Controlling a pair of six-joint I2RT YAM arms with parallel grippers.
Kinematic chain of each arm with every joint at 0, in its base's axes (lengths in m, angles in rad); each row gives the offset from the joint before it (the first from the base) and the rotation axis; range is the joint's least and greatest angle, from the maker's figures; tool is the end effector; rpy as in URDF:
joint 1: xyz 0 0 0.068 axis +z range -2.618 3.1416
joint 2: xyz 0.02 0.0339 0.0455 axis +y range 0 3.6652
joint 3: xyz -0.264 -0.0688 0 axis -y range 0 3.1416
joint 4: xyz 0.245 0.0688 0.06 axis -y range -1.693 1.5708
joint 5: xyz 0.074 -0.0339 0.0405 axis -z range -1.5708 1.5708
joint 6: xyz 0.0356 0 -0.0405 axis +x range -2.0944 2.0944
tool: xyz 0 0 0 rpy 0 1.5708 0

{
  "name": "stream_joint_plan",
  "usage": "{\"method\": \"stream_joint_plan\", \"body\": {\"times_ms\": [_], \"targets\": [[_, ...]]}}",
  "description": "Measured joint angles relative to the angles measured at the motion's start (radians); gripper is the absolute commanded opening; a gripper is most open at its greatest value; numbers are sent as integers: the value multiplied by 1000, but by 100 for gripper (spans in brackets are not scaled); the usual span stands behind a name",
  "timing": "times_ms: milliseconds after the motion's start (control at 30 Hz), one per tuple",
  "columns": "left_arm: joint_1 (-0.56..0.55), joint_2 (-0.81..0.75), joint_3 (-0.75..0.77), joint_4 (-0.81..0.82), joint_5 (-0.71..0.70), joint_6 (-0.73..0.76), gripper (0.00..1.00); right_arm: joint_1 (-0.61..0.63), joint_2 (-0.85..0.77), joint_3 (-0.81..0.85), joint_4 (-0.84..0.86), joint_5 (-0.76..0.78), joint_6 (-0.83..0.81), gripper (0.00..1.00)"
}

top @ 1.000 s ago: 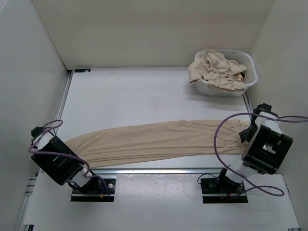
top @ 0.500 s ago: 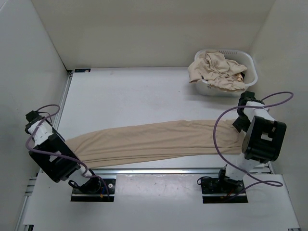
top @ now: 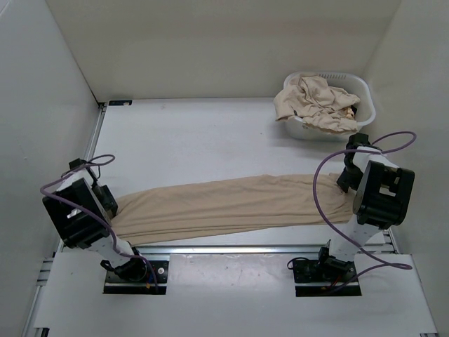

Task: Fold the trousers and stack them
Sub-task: Fold the trousers

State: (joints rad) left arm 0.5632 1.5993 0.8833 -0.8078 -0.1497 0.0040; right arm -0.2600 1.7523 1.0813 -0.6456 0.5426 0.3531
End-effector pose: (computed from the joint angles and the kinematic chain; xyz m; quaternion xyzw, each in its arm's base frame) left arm 0.2144 0.1416 0.1528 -0.2768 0.9577 0.0783 0.0016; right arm 0.3075 -0.1008 0.1667 0.3208 0.9008 -0.2599 0.1344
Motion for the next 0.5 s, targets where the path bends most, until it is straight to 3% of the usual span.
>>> {"method": "stream_joint_plan", "body": {"times_ms": [200,500], "targets": [[-24,48,45,-37,-35,11,73,-6,-7,-3,10,-24,-42,77],[-31,130,128,-90,-65,21,73,-22,-34,-27,71,-285,-47,77]]}}
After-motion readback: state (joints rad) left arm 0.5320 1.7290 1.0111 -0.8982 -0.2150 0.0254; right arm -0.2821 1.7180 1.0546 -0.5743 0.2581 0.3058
